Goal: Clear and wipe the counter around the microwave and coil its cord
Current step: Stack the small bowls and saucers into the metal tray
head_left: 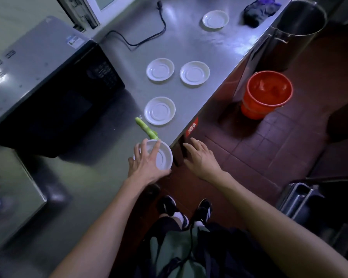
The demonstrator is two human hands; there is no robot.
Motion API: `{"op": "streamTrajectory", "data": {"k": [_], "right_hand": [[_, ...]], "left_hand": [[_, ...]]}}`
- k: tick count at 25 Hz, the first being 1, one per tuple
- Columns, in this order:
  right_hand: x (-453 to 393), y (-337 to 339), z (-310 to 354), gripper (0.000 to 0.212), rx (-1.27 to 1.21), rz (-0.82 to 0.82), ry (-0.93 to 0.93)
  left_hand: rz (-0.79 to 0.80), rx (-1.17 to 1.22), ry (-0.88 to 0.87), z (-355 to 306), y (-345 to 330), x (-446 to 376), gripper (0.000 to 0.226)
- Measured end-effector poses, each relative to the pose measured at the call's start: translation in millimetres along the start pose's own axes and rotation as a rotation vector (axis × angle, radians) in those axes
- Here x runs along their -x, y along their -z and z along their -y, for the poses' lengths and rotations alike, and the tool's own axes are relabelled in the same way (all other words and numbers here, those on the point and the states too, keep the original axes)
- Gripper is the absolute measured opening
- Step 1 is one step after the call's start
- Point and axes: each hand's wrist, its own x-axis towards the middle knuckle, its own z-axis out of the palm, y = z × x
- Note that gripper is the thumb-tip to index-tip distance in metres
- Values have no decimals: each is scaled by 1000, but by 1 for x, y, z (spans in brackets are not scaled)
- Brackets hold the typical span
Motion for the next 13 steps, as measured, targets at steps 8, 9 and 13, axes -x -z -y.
{"op": "streamTrajectory", "data": {"k": [8, 9, 13], "right_hand": [[-53, 24, -4, 65, 99, 14, 12], [-63, 28, -2, 63, 119, 26, 22], [-108, 41, 18, 62, 240, 101, 85]], "left_hand": [[16, 21, -12, 5, 5, -56, 113], [13, 32, -7, 8, 7, -66, 113], [16, 129, 80, 30, 15, -96, 115]]}}
